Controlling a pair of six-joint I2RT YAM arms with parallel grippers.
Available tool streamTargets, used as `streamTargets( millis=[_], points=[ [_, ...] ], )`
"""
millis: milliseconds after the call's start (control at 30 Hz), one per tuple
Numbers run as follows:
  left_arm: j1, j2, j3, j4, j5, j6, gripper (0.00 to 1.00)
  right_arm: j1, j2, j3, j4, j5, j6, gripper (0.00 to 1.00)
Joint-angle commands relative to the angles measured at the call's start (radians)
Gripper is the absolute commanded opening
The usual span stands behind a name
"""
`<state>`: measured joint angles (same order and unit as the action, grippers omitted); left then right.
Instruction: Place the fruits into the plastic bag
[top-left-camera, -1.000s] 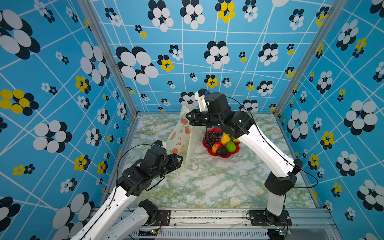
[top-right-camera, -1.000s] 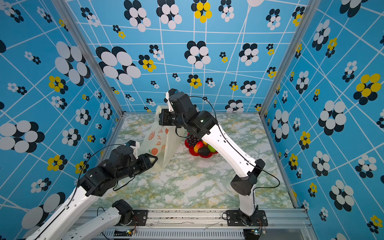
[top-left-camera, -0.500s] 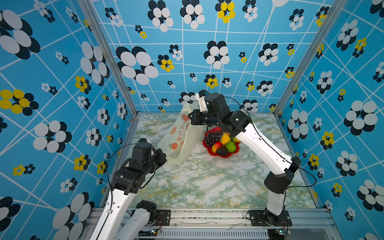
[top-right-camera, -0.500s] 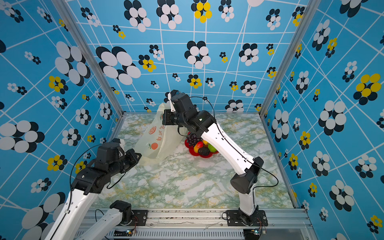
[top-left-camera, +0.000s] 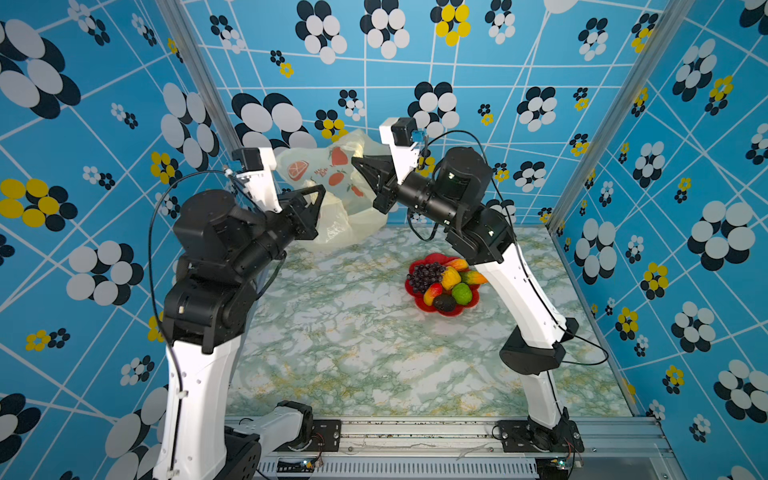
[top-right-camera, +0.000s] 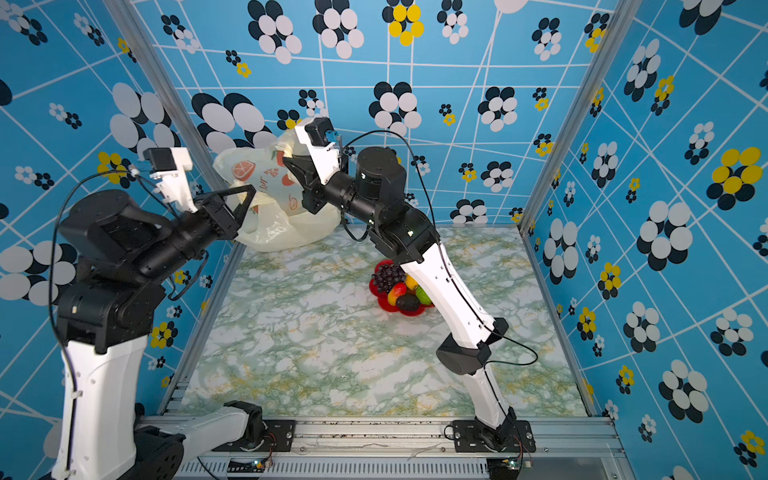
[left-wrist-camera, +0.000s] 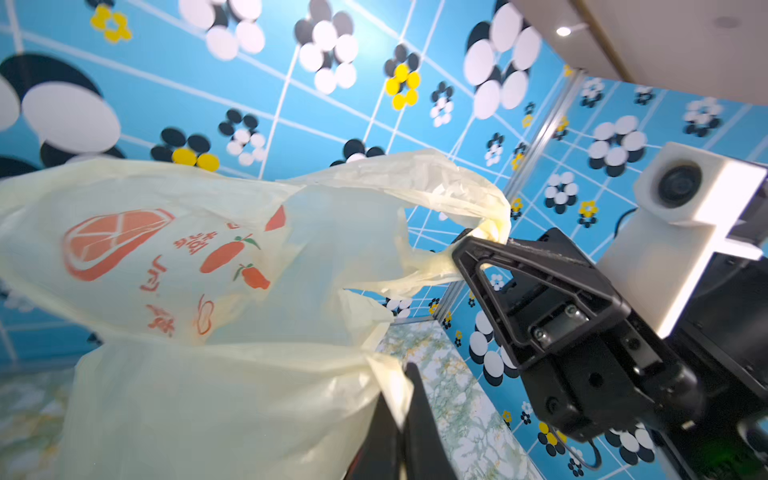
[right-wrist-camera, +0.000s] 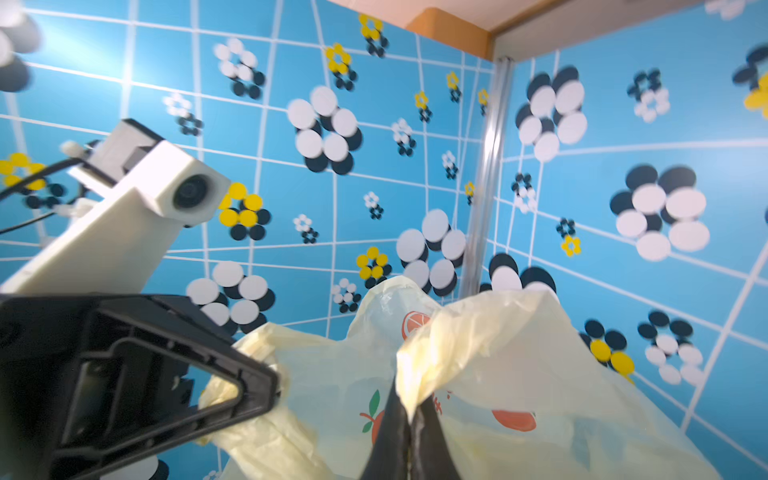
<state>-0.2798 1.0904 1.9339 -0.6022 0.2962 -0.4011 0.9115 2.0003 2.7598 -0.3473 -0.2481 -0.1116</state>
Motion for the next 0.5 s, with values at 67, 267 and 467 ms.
streamTargets(
  millis=[67, 267, 467],
  points=[
    [-0.076, -0.156, -0.265, 0.094, 0.023, 0.128, 0.00, -0.005, -0.287, -0.561, 0.182, 0.053, -0.070, 0.00],
    [-0.074, -0.150, -0.861, -0.037, -0.227, 0.032, 0.00, -0.244, -0.160, -0.957, -0.178, 0.184, 0.450, 0.00],
    [0.005, -0.110, -0.999, -0.082, -0.241, -0.020, 0.00, -0.321, -0.167, -1.014, -0.131, 0.021, 0.578, 0.00]
  ],
)
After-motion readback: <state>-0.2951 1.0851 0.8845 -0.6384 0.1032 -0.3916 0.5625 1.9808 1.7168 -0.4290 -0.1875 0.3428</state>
